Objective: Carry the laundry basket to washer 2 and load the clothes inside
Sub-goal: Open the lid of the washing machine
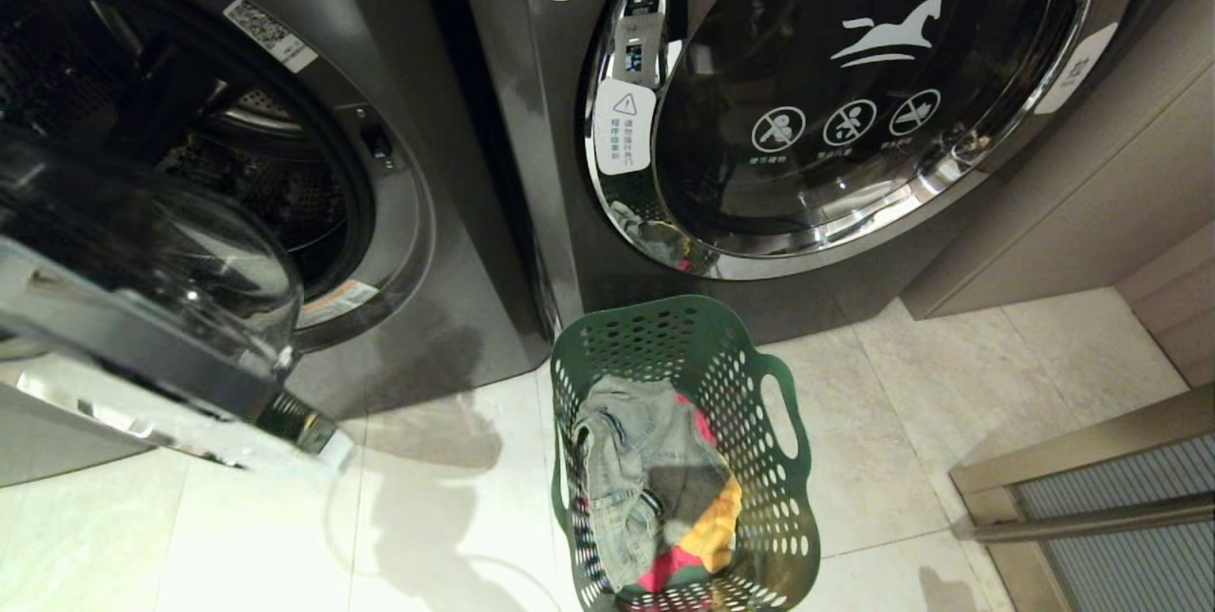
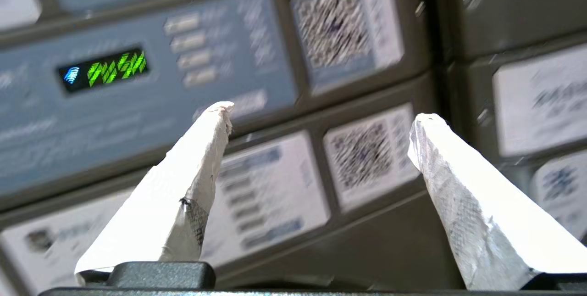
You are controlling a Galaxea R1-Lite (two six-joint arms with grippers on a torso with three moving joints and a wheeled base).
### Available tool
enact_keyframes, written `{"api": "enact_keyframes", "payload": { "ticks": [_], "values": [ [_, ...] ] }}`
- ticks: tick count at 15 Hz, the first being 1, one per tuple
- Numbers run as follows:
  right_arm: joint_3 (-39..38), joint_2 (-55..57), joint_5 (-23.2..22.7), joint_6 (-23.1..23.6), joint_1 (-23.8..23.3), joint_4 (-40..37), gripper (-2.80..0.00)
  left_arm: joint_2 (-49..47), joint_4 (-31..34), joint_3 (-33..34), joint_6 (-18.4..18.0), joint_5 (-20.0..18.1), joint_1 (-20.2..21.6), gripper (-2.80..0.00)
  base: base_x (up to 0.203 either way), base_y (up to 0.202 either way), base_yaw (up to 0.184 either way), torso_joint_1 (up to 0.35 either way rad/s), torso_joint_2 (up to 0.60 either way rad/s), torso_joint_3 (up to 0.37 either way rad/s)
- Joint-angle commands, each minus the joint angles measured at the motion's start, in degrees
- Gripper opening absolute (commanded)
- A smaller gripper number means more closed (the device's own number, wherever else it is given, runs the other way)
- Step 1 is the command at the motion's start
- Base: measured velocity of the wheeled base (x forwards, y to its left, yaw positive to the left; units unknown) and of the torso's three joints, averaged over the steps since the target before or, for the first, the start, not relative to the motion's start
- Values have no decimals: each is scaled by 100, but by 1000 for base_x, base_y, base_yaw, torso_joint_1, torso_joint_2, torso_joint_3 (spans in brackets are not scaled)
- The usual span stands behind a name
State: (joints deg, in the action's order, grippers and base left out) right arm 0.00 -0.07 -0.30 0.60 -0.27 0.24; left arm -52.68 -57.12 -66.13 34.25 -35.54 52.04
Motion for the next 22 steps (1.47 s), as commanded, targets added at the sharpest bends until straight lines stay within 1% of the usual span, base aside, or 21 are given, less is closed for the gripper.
{"api": "enact_keyframes", "payload": {
  "ticks": [1, 2, 3, 4, 5, 6, 7, 8, 9, 10, 11, 13, 14, 15, 16, 17, 18, 20, 21, 22],
  "values": [
    [0, 7, -5, 2, 0, 2, -280, -72, 1261, -453, -417, 144, -775, 0, 0, 0, 0, 0, 0, 0],
    [0, 7, -5, 2, 0, 2, -280, -99, 1667, -471, -832, 328, -1202, 0, 0, 0, 0, 0, 0, 0],
    [0, 7, -5, 2, 0, 2, -280, -102, 2066, -469, -1275, 484, -1609, -128, 0, 0, 0, 0, 0, 0],
    [0, 0, -5, 2, 0, 2, -280, -84, 2634, -444, -1824, 628, -2015, -280, 0, 0, 0, 0, 0, 0],
    [0, 2, -5, 7, 0, 2, -280, -43, 3313, -407, -2481, 751, -2305, -280, 0, 0, 0, 0, 0, 0],
    [0, 0, -5, 2, 0, 2, -280, 0, 3892, -373, -3132, 869, -2504, -280, 0, 0, 0, 0, 0, 0],
    [0, 7, -5, 2, 0, 2, -280, 39, 4569, -351, -3778, 1094, -2701, -280, 0, 0, 0, 0, 0, 0],
    [0, 4, -5, 2, 0, 2, -280, 105, 5234, -347, -4349, 1610, -2808, -280, 0, 0, 0, 0, 0, 0],
    [0, 6, -5, 2, 0, 2, -280, 180, 5723, -351, -4830, 2227, -2860, -280, 0, 0, 0, 0, 0, 0],
    [0, 2, -5, 11, 0, 2, -280, 250, 6100, -352, -5248, 2867, -2887, -280, 0, 0, 0, 0, 0, 0],
    [0, 7, -5, 2, 0, 2, -280, 318, 6364, -350, -5485, 3462, -2898, -280, 0, 0, 0, 0, 0, 0],
    [0, -1, -5, 11, 0, 2, -280, 383, 6748, -348, -5623, 4577, -2815, -280, 0, 0, 0, 0, 0, 0],
    [0, -1, -5, 2, 0, 2, -280, 388, 6884, -350, -5648, 4972, -2550, -280, 0, 0, 0, 0, 0, 0],
    [0, 7, -5, 2, 0, 2, -280, 375, 7012, -370, -5660, 5221, -2174, -280, 0, 0, 0, 0, 0, 0],
    [0, 7, -5, 4, 0, 2, -280, 339, 7166, -413, -5660, 5365, -1666, -280, 0, 0, 0, 0, 0, 0],
    [0, -1, -5, 2, 0, 2, -280, 268, 7305, -465, -5653, 5433, -1092, -280, 0, 0, 0, 0, 0, 0],
    [0, 0, -5, 2, 0, 2, -280, 172, 7389, -495, -5649, 5447, -585, -280, 0, 0, 0, 0, 0, 0],
    [0, 7, -5, 2, 0, 2, -280, -117, 7518, -493, -5657, 5338, 639, -280, 0, 0, 0, 0, 0, 0],
    [0, 7, -5, 2, 0, 2, -280, -286, 7593, -454, -5691, 5148, 1178, -280, 0, 0, 0, 0, 0, 0],
    [0, -1, -5, 2, 0, 2, -280, -461, 7672, -410, -5764, 4911, 1585, -280, 0, 0, 0, 0, 0, 0]
  ]
}}
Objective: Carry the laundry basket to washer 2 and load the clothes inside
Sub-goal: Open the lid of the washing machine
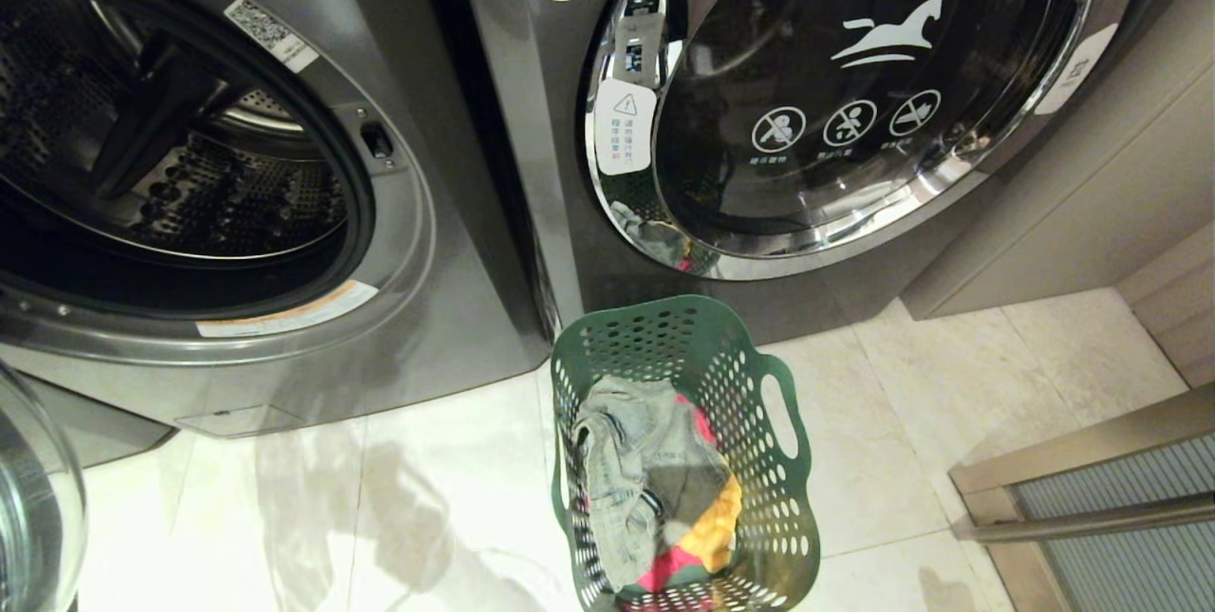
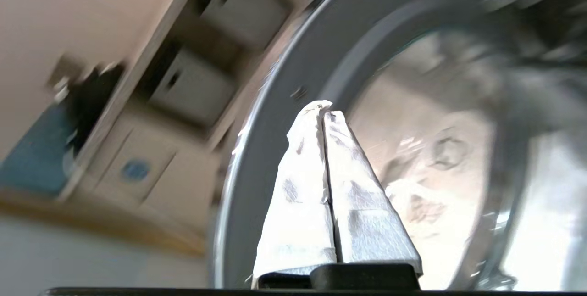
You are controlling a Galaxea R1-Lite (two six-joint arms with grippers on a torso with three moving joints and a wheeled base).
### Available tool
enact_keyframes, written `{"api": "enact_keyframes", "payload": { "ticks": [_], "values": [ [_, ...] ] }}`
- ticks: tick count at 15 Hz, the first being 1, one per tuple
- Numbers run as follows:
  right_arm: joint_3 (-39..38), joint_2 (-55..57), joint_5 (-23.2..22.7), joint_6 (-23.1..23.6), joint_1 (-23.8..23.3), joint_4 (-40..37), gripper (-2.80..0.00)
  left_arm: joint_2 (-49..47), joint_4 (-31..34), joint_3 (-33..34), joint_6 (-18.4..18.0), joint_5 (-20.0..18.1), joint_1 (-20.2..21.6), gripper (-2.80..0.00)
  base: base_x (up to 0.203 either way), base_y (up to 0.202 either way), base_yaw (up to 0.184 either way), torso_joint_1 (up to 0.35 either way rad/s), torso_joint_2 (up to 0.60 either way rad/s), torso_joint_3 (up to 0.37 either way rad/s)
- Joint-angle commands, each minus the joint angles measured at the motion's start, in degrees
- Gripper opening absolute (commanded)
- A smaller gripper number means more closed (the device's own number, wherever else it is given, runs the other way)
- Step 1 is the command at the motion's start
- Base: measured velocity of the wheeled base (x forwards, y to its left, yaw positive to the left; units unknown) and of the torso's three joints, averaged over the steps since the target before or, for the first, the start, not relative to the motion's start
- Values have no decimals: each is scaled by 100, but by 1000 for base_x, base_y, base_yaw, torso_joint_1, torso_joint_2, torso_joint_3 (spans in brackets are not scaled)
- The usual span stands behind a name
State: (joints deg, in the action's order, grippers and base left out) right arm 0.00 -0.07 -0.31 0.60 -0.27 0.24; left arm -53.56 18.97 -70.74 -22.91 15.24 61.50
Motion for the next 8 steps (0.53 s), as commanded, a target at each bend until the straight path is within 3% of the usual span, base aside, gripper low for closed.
{"api": "enact_keyframes", "payload": {
  "ticks": [1, 3, 8],
  "values": [
    [0, 3, -4, 2, 0, 2, -280, -639, 175, 106, -152, -460, 1020, -280, 0, 0, 0, 0, 0, 0],
    [0, 7, -4, 2, 0, 2, -280, -1033, 324, 141, -210, -721, 1244, -280, 0, 0, 0, 0, 0, 0],
    [0, 1, -4, 2, 0, 2, -280, -1858, 598, -299, -179, -920, 1364, -280, 0, 0, 0, 0, 0, 0]
  ]
}}
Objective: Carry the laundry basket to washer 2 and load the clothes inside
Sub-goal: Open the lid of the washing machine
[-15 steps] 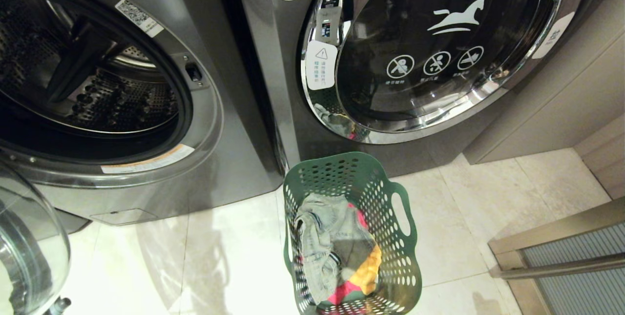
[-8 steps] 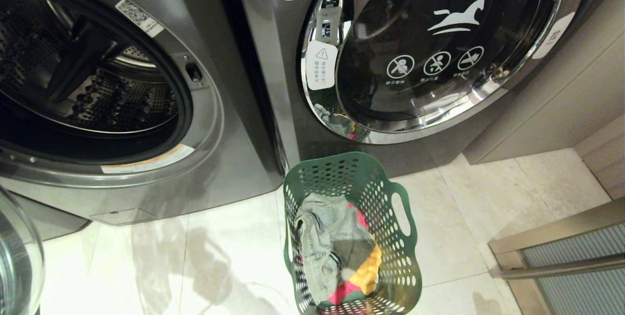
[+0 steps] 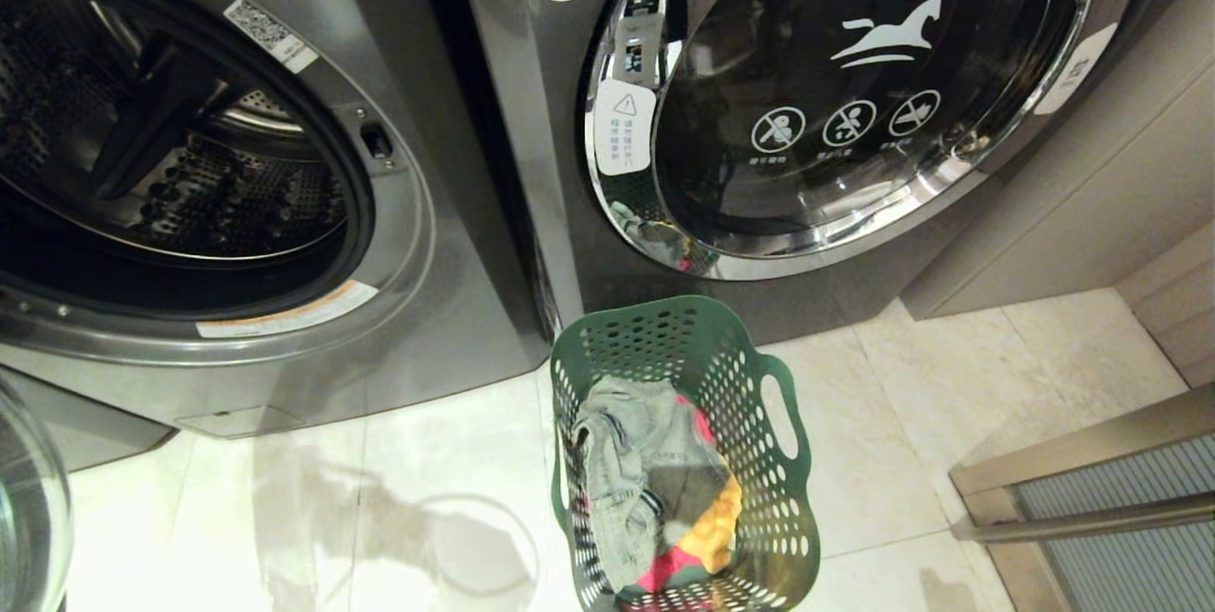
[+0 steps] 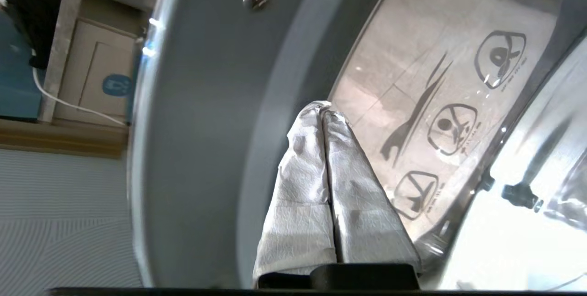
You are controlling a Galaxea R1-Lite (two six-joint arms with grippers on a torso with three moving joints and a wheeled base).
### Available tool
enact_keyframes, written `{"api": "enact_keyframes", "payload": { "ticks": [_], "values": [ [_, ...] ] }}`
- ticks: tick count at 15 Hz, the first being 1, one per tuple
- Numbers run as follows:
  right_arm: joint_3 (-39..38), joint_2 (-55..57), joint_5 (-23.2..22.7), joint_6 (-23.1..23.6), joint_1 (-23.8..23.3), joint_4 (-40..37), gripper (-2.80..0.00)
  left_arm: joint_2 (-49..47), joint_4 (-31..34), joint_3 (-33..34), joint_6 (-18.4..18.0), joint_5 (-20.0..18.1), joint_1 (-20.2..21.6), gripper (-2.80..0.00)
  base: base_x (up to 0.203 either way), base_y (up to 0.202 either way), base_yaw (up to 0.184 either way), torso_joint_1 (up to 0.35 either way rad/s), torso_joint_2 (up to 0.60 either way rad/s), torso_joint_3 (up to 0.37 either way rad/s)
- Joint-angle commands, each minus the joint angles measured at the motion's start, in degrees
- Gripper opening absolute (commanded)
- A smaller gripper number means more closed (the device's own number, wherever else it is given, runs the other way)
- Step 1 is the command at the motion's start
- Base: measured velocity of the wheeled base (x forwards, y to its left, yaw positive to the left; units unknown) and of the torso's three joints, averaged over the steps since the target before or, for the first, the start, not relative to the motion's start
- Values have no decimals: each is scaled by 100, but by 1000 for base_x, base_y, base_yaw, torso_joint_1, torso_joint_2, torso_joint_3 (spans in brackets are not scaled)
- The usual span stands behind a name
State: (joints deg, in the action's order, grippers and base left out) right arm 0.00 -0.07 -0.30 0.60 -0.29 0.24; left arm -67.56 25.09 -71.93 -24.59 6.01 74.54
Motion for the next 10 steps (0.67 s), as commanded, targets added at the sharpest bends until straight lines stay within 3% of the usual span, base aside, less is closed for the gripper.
{"api": "enact_keyframes", "payload": {
  "ticks": [1, 7, 8, 10],
  "values": [
    [0, -1, -5, 2, 3, 2, -280, -625, -51, -332, -9, -1, 129, -280, 0, 0, 0, 0, 0, 0],
    [0, -1, -5, 2, 3, 2, -280, -2299, -575, -1809, 477, 51, 820, -280, 0, 0, 0, 0, 0, 0],
    [0, 7, -5, 2, 3, 2, -280, -2381, -570, -1930, 576, 56, 889, -280, 0, 0, 0, 0, 0, 0],
    [0, -1, -5, 2, 3, 2, -280, -2015, -562, -1551, 652, 53, 877, -280, 0, 0, 0, 0, 0, 0]
  ]
}}
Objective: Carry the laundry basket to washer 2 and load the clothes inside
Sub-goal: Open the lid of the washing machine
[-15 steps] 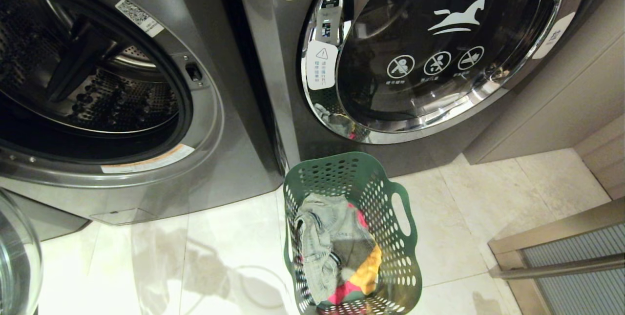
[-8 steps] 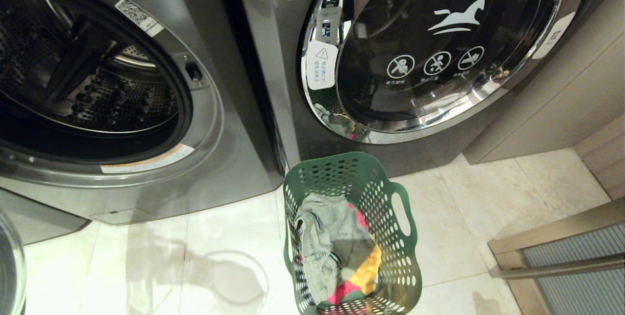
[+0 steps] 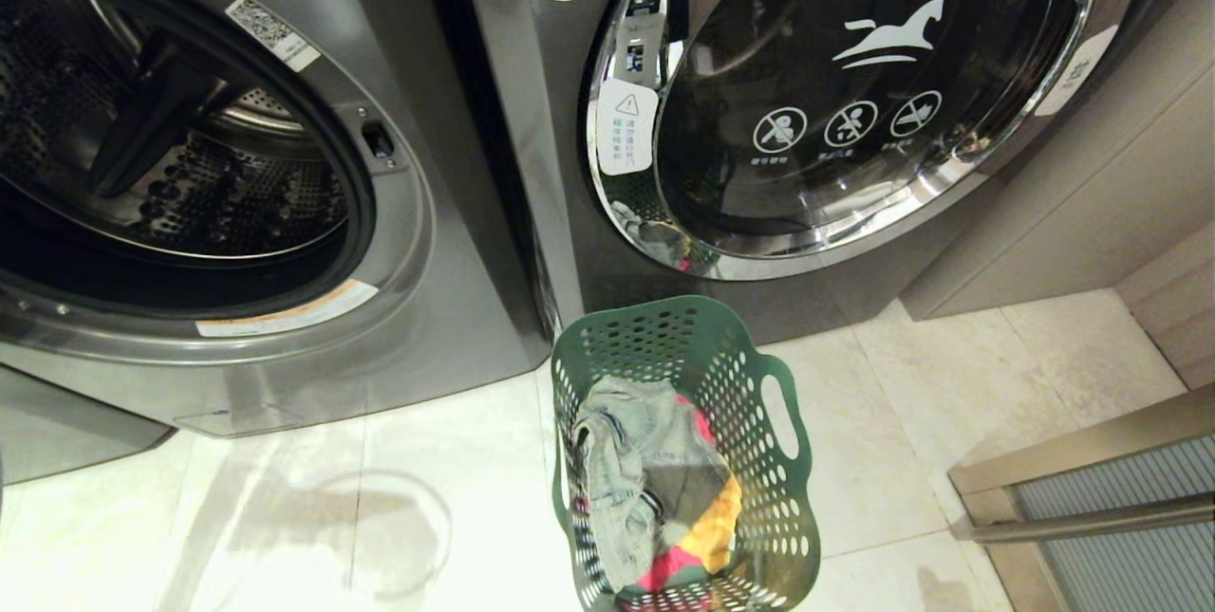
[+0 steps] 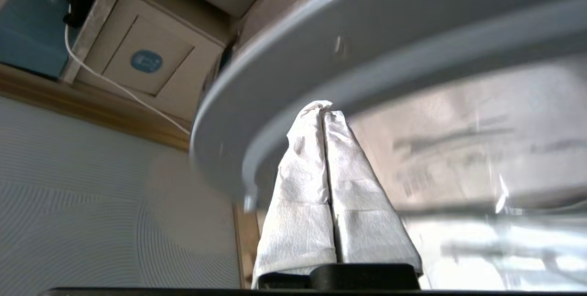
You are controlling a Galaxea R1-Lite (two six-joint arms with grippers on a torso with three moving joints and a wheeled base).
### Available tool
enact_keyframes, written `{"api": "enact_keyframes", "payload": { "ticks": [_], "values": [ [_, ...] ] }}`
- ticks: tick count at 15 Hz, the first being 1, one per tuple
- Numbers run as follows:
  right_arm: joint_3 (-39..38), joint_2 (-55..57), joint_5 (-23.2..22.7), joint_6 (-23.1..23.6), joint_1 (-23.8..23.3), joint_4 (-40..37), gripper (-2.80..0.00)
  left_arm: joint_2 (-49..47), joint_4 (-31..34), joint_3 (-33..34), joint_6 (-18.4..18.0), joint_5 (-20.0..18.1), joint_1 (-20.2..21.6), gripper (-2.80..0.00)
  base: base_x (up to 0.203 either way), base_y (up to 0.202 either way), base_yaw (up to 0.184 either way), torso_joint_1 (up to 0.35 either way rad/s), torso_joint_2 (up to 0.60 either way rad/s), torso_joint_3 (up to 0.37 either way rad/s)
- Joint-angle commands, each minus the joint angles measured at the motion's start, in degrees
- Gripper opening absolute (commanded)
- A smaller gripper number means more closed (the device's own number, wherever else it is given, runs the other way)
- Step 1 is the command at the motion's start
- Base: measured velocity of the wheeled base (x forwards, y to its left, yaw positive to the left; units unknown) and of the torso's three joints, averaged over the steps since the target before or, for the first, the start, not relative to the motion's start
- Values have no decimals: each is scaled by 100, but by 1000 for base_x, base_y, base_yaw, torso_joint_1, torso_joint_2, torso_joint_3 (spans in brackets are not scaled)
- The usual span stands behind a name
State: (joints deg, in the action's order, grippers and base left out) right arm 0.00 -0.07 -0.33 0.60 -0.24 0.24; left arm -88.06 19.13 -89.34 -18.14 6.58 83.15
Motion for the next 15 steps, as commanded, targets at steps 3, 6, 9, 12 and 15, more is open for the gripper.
{"api": "enact_keyframes", "payload": {
  "ticks": [3, 6, 9, 12, 15],
  "values": [
    [0, -1, -2, 10, -2, 2, -280, 1126, -16, 1391, 71, -50, -257, -280, 0, 0, 0, 0, 0, 0],
    [0, 2, -2, 2, -2, 2, -280, 1935, 9, 2037, 583, -232, -1610, -280, 0, 0, 0, 0, 0, 0],
    [0, 7, -2, 2, -2, 2, -280, 2544, -49, 2756, 1205, -272, -3530, -280, 0, 0, 0, 0, 0, 0],
    [0, -1, -2, 2, -2, 2, -280, 3360, -261, 3676, 1772, -271, -5273, -280, 0, 0, 0, 0, 0, 0],
    [0, 6, -2, 7, -2, 2, -280, 4135, -485, 4916, 2015, -95, -6090, -280, 0, 0, 0, 0, 0, 0]
  ]
}}
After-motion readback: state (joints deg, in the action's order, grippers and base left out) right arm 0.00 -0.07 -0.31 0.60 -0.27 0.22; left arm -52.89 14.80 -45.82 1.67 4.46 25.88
